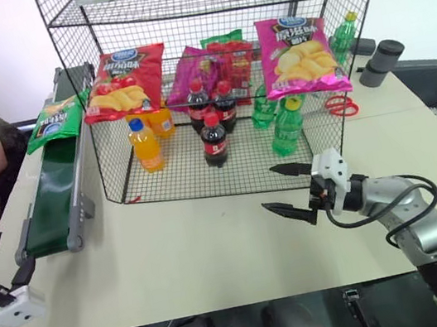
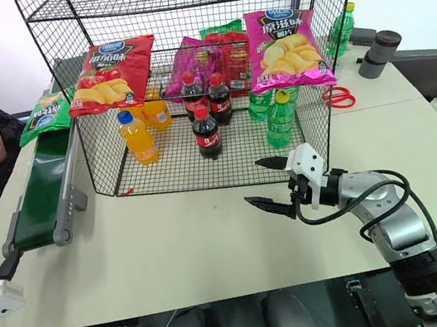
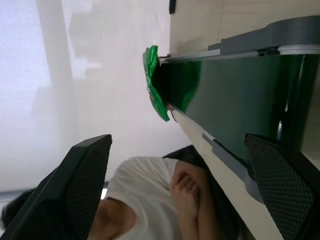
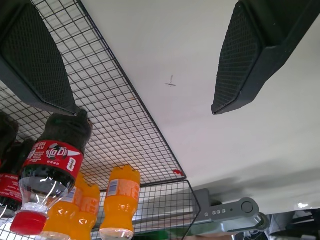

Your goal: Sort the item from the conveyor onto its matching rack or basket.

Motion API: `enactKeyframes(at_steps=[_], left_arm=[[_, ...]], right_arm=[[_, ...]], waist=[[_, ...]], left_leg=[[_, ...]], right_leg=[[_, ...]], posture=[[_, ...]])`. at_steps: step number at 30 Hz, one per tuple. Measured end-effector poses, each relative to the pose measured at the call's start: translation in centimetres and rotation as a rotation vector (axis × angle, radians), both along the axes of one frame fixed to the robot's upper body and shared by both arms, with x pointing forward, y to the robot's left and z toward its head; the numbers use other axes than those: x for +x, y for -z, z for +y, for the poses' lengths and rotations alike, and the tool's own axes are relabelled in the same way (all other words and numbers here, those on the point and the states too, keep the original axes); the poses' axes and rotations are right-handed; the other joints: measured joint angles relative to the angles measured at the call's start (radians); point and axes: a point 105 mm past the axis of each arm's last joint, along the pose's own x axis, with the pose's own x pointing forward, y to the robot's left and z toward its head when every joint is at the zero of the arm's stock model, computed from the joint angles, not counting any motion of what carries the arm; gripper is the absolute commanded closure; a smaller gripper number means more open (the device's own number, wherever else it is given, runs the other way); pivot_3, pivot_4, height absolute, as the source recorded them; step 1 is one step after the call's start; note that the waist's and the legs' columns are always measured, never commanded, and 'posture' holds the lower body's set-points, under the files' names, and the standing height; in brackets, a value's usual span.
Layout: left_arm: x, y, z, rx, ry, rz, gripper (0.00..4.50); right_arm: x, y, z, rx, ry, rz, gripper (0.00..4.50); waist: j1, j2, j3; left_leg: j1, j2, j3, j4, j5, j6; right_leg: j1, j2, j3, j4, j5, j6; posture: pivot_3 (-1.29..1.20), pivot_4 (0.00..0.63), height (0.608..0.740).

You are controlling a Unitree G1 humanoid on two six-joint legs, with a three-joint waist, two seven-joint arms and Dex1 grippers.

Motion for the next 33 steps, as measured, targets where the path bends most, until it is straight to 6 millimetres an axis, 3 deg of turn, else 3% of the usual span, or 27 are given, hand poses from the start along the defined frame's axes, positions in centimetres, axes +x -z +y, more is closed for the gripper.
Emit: enactKeyframes(at_steps=[12,20,33], left_arm=[[1.5,1.4,0.3,-0.029,-0.065,0.02,0.0],[-0.1,3.6,0.2,-0.081,-0.096,0.088,0.0],[0.7,2.7,0.0,-0.097,-0.095,0.048,0.0]], right_arm=[[0.1,-0.1,0.0,-0.004,-0.003,-0.015,0.03],[0.4,-0.5,0.5,0.012,0.001,-0.041,0.03],[0.4,-0.5,0.5,0.015,0.003,-0.042,0.03]], waist=[[-0.002,0.0,0.0],[0.0,-0.001,0.0],[-0.001,-0.002,-0.001]], left_leg=[[0.0,0.0,0.0,0.0,0.0,0.0],[0.0,0.0,0.0,0.0,0.0,0.0],[0.0,0.0,0.001,0.0,0.0,0.0]], right_leg=[[0.0,0.0,0.0,0.0,0.0,0.0],[0.0,-0.001,0.0,0.0,0.0,0.0],[0.0,-0.002,-0.001,0.0,0.0,0.0]], posture=[[0.0,0.15,0.74],[0.0,0.15,0.74],[0.0,0.15,0.74]])
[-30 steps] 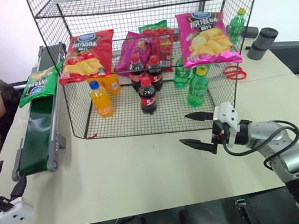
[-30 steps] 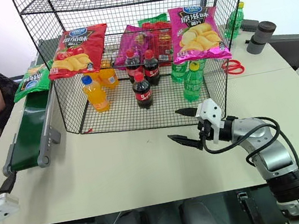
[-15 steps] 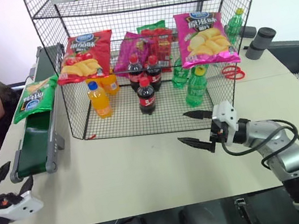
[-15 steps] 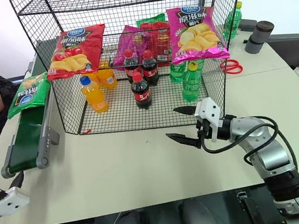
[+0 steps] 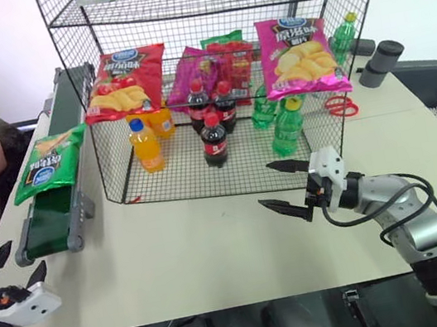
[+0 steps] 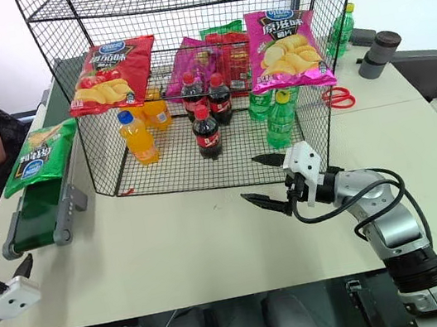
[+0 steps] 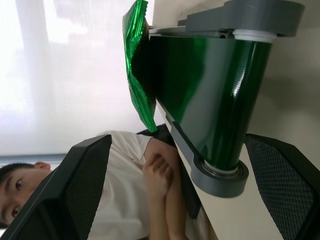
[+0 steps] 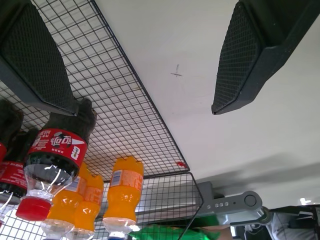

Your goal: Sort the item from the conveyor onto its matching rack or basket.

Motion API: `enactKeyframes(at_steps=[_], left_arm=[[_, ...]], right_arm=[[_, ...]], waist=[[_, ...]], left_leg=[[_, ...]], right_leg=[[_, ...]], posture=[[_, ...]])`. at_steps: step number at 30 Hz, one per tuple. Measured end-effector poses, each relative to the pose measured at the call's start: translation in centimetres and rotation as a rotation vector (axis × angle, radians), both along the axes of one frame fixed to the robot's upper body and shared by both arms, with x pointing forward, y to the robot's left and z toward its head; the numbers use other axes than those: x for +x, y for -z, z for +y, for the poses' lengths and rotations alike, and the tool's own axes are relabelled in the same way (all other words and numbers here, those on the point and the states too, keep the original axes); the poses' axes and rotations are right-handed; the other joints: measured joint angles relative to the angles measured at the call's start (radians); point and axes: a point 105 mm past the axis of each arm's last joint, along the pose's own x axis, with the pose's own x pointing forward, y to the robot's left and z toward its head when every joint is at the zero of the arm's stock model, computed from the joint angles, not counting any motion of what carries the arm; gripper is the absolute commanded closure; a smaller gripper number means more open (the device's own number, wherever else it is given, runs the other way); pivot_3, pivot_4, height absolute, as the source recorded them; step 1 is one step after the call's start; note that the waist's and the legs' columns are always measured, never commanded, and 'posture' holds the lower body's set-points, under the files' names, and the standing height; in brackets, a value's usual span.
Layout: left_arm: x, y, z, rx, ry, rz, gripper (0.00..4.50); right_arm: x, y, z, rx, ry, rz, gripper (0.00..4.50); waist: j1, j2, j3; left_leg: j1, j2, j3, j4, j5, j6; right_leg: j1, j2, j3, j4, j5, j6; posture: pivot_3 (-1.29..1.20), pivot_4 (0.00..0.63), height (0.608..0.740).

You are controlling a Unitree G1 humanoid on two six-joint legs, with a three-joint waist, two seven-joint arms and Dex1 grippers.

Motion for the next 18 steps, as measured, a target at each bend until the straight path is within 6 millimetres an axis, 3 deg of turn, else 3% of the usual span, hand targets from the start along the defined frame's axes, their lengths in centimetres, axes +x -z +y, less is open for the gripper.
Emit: enactKeyframes(at_steps=[18], left_arm=[[0.37,-0.68,-0.08,-0.003,0.006,-0.007,0.0]], right_arm=[[-0.02,0.1,0.03,0.006,0.005,0.003,0.03]], waist=[[0.001,0.0,0.0]], left_leg=[[0.0,0.0,0.0,0.0,0.0,0.0]], right_leg=[[0.0,0.0,0.0,0.0,0.0,0.0]], posture=[[0.0,0.15,0.74]])
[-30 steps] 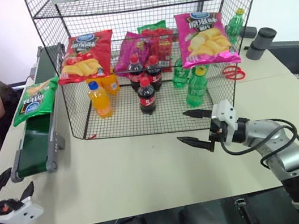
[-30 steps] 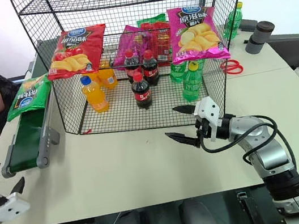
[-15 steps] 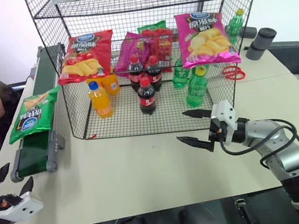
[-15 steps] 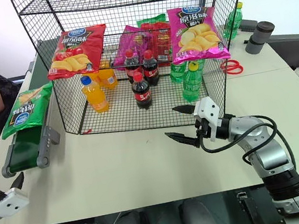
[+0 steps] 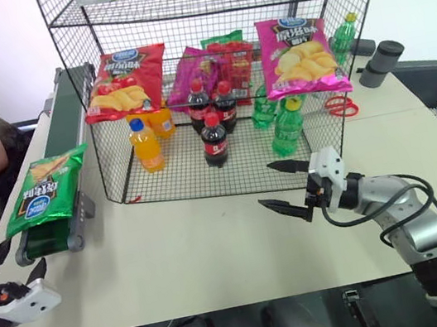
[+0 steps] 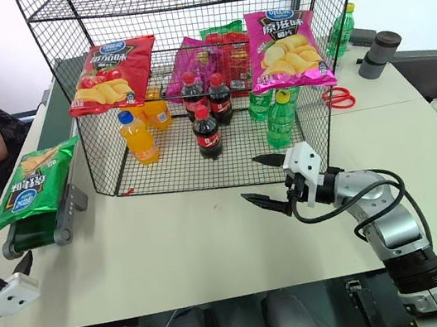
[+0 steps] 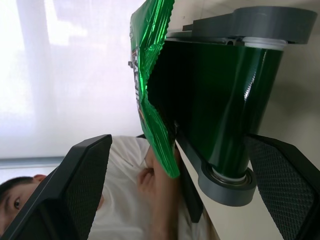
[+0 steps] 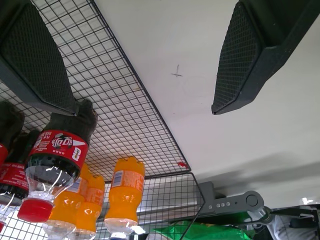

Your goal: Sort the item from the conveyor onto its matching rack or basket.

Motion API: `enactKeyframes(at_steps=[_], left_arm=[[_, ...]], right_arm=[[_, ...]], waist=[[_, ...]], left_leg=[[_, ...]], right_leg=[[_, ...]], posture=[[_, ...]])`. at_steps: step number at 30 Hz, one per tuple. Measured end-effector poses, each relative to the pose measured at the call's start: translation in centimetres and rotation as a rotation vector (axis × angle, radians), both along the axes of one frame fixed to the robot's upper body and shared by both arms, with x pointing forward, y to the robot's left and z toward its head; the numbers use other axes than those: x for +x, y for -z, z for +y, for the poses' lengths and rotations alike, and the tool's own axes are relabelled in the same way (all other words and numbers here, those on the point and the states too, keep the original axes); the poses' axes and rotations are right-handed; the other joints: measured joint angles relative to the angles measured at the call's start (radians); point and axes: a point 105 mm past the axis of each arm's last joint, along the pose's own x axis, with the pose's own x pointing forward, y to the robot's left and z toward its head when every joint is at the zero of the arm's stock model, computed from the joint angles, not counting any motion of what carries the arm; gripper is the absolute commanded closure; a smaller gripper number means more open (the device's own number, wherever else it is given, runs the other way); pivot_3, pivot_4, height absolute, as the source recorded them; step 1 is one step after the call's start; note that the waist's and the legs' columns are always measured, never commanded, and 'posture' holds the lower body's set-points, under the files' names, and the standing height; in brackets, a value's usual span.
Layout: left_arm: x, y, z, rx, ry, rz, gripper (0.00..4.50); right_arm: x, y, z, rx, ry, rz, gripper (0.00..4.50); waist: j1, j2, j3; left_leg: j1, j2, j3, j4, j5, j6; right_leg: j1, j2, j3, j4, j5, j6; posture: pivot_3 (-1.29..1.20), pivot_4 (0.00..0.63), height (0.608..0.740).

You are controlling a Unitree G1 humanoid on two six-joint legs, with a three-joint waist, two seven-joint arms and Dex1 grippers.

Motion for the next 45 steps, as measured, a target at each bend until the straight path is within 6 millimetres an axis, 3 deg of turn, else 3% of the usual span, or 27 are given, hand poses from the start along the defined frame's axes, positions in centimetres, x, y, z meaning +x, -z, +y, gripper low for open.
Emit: enactKeyframes(at_steps=[16,27,30,36,38,45], left_arm=[[0.3,-0.6,-0.6,-0.015,0.024,-0.009,0.0],[2.4,-1.6,-0.9,-0.016,0.047,-0.046,0.0],[2.7,-1.7,-1.2,-0.029,0.058,-0.045,0.81],[2.4,-1.2,-1.1,-0.054,0.054,-0.017,3.73],[2.2,-1.0,-1.0,-0.059,0.048,-0.006,4.47],[1.4,-1.5,-0.3,-0.09,0.017,-0.017,4.47]], right_arm=[[-0.1,0.1,0.1,0.007,0.0,0.005,0.03],[-0.3,0.1,0.3,0.016,0.002,0.001,0.03],[-0.4,0.3,0.2,0.015,0.006,0.006,0.0],[-0.3,0.2,0.1,0.015,0.014,0.004,0.0],[-0.3,0.2,0.1,0.015,0.017,0.003,0.0],[-0.3,0.2,0.0,0.015,0.019,0.003,0.0]], waist=[[0.0,0.0,0.0],[0.001,0.0,0.0],[0.0,0.0,0.0],[0.0,0.0,0.0],[0.0,0.0,0.0],[0.0,0.0,0.0]], left_leg=[[0.0,0.0,0.0,0.0,0.0,0.0],[0.0,0.0,0.0,0.0,0.0,0.0],[0.0,0.0,0.0,0.0,0.0,0.0],[0.0,0.0,0.0,0.0,0.0,0.0],[0.0,0.0,0.0,0.0,0.0,0.0],[0.0,0.0,0.0,0.0,0.0,0.0]], right_leg=[[0.0,0.0,0.0,0.0,0.0,0.0],[0.0,0.0,0.0,0.0,0.0,0.0],[0.0,0.0,0.0,0.0,0.0,0.0],[0.0,0.0,0.0,0.0,0.0,0.0],[0.0,0.0,0.0,0.0,0.0,0.0],[0.0,0.0,0.0,0.0,0.0,0.0]], posture=[[0.0,0.15,0.74],[0.0,0.15,0.74],[0.0,0.15,0.74],[0.0,0.15,0.74],[0.0,0.15,0.74],[0.0,0.15,0.74]])
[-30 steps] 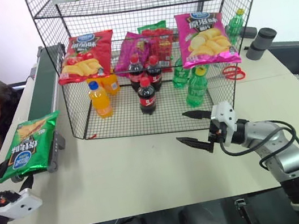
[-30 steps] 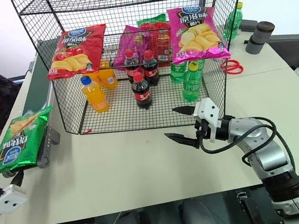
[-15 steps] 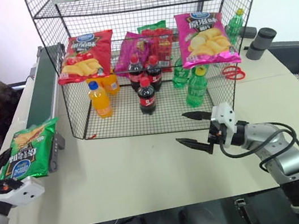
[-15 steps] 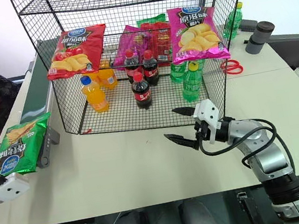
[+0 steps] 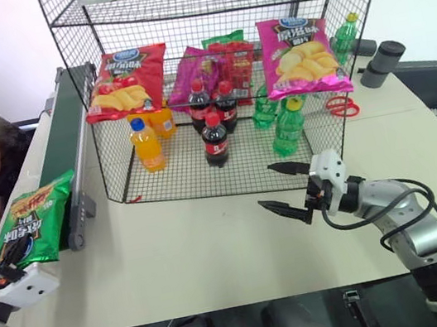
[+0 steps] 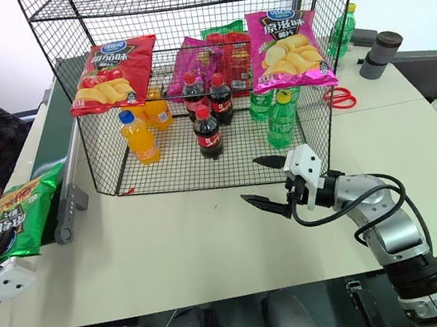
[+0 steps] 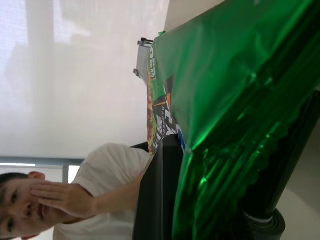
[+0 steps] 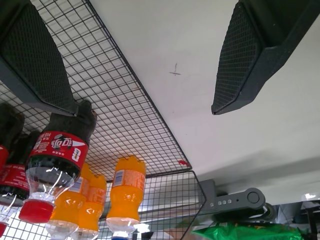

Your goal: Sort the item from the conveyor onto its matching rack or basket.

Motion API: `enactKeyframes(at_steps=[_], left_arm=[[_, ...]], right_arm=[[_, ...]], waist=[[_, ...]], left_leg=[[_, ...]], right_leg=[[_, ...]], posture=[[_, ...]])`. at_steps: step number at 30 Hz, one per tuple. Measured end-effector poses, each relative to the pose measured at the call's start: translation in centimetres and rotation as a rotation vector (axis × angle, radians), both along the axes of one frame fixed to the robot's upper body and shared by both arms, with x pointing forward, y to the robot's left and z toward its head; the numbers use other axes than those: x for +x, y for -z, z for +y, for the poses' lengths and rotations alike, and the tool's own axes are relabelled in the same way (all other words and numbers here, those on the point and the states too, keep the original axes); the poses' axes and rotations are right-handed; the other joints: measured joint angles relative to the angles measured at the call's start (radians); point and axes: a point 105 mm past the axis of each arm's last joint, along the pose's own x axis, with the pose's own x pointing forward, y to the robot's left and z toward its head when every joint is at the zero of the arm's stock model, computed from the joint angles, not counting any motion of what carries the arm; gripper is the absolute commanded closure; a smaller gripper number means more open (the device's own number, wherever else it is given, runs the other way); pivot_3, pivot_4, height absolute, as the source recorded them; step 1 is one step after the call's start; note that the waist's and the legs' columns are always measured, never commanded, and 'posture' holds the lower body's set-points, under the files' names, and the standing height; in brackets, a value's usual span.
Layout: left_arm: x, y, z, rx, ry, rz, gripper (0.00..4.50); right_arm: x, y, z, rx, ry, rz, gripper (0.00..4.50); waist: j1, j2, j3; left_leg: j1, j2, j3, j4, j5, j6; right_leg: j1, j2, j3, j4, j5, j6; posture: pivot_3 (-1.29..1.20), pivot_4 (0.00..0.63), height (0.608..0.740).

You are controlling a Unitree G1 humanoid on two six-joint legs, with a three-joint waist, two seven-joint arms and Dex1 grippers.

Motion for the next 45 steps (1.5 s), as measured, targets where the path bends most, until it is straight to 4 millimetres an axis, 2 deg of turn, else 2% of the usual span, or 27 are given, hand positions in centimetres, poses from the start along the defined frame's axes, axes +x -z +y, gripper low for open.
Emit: enactKeyframes(at_steps=[2,6,10,13,16,20,23,26,27,30,33,36,39,42,45], left_arm=[[0.0,-0.8,0.1,-0.031,-0.001,-0.019,4.47],[0.7,-3.8,-0.6,-0.156,0.05,-0.099,4.47],[1.1,-8.6,-3.6,-0.263,0.276,-0.132,4.47],[0.1,-10.2,-4.9,-0.385,0.399,-0.069,4.47],[-1.0,-9.7,-5.2,-0.558,0.452,0.076,4.47],[-1.3,-10.1,-7.2,-0.746,0.566,0.252,4.47],[-1.1,-11.5,-10.5,-0.913,0.688,0.362,4.47],[-1.5,-12.1,-14.0,-1.093,0.798,0.533,4.47],[-1.6,-12.2,-15.3,-1.184,0.85,0.623,4.47],[-1.7,-12.2,-17.2,-1.341,0.933,0.801,4.47],[-0.9,-11.6,-18.1,-1.427,0.979,0.924,4.47],[0.5,-12.0,-18.9,-1.518,1.049,0.984,4.47],[1.5,-12.2,-19.9,-1.579,1.115,1.112,4.47],[2.3,-11.7,-21.2,-1.643,1.169,1.236,4.47],[2.8,-11.3,-23.0,-1.676,1.238,1.403,4.47]], right_arm=[[0.0,0.0,0.0,0.0,-0.001,0.0,0.0],[0.0,0.0,-0.1,-0.002,-0.002,0.002,0.0],[0.2,0.2,-0.6,-0.007,0.008,0.007,0.0],[0.5,0.3,-1.5,-0.016,0.032,0.015,0.0],[0.8,0.3,-2.2,-0.017,0.048,0.011,0.0],[0.9,0.5,-2.5,-0.017,0.049,0.015,0.0],[1.0,0.3,-2.7,-0.01,0.051,0.009,0.0],[1.0,-0.2,-3.5,0.007,0.074,0.015,0.0],[0.6,-0.4,-4.0,0.023,0.087,0.032,0.0],[-0.6,-1.2,-5.0,0.076,0.098,0.082,0.0],[-2.4,-1.8,-6.0,0.099,0.098,0.139,0.0],[-4.3,-2.4,-7.3,0.176,0.104,0.247,0.0],[-6.0,-4.3,-8.3,0.265,0.091,0.303,0.0],[-7.0,-5.2,-7.5,0.293,0.054,0.323,0.0],[-6.8,-5.7,-5.7,0.299,0.025,0.295,0.0]], waist=[[0.0,0.0,0.0],[0.003,0.0,0.0],[0.0,-0.001,-0.001],[-0.01,0.001,0.001],[-0.017,0.002,0.001],[-0.012,0.002,0.001],[-0.003,0.002,0.002],[0.001,0.003,0.002],[0.004,0.004,0.003],[0.003,0.007,0.005],[0.002,0.009,0.006],[0.005,0.009,0.007],[0.004,0.009,0.007],[-0.001,0.008,0.007],[-0.001,0.007,0.007]], left_leg=[[0.0,0.0,0.0,0.0,0.0,0.0],[0.0,0.0,0.0,0.0,0.0,0.0],[0.0,0.0,0.0,0.0,0.0,0.0],[0.0,0.0,0.001,0.0,0.0,0.0],[0.0,0.001,0.0,0.0,0.0,0.0],[0.001,0.0,-0.001,0.002,0.0,-0.001],[0.001,0.0,-0.001,0.003,0.0,0.0],[0.0,0.0,-0.001,0.002,0.0,0.0],[-0.001,0.0,-0.002,0.002,0.0,0.0],[0.0,0.0,-0.003,0.002,0.0,-0.001],[0.0,-0.001,-0.003,0.002,0.001,-0.001],[0.0,-0.001,-0.003,0.003,0.001,-0.001],[0.0,-0.002,-0.003,0.003,0.001,-0.001],[0.0,-0.003,-0.003,0.003,0.001,-0.001],[-0.001,-0.003,-0.004,0.003,0.001,-0.002]], right_leg=[[0.0,0.0,0.0,0.0,0.0,0.0],[0.0,0.0,0.0,0.0,0.0,0.0],[0.0,-0.001,-0.001,0.0,0.0,0.0],[-0.001,-0.001,-0.001,0.0,0.0,0.0],[0.0,0.001,-0.001,0.0,0.0,0.0],[0.002,0.002,-0.001,0.0,0.0,0.0],[0.002,0.002,-0.001,0.0,0.0,0.0],[0.001,0.003,-0.001,-0.001,0.0,0.0],[0.001,0.003,-0.001,-0.001,0.0,0.0],[0.001,0.004,-0.001,-0.001,0.0,0.0],[0.001,0.006,0.0,-0.001,0.0,0.0],[0.001,0.007,0.0,-0.001,0.0,0.0],[0.002,0.006,0.0,-0.001,0.0,0.0],[0.001,0.008,0.0,-0.001,0.0,0.0],[0.0,0.008,0.0,0.0,0.0,0.0]], posture=[[0.0,0.15,0.74],[0.0,0.15,0.74],[0.0,0.15,0.74],[0.0,0.15,0.74],[0.0,0.15,0.74],[0.0,0.15,0.74],[0.0,0.15,0.74],[0.0,0.15,0.74],[0.0,0.15,0.74],[0.0,0.15,0.74],[0.0,0.15,0.74],[0.0,0.15,0.74],[0.0,0.15,0.74],[0.0,0.15,0.74],[0.0,0.15,0.74]])
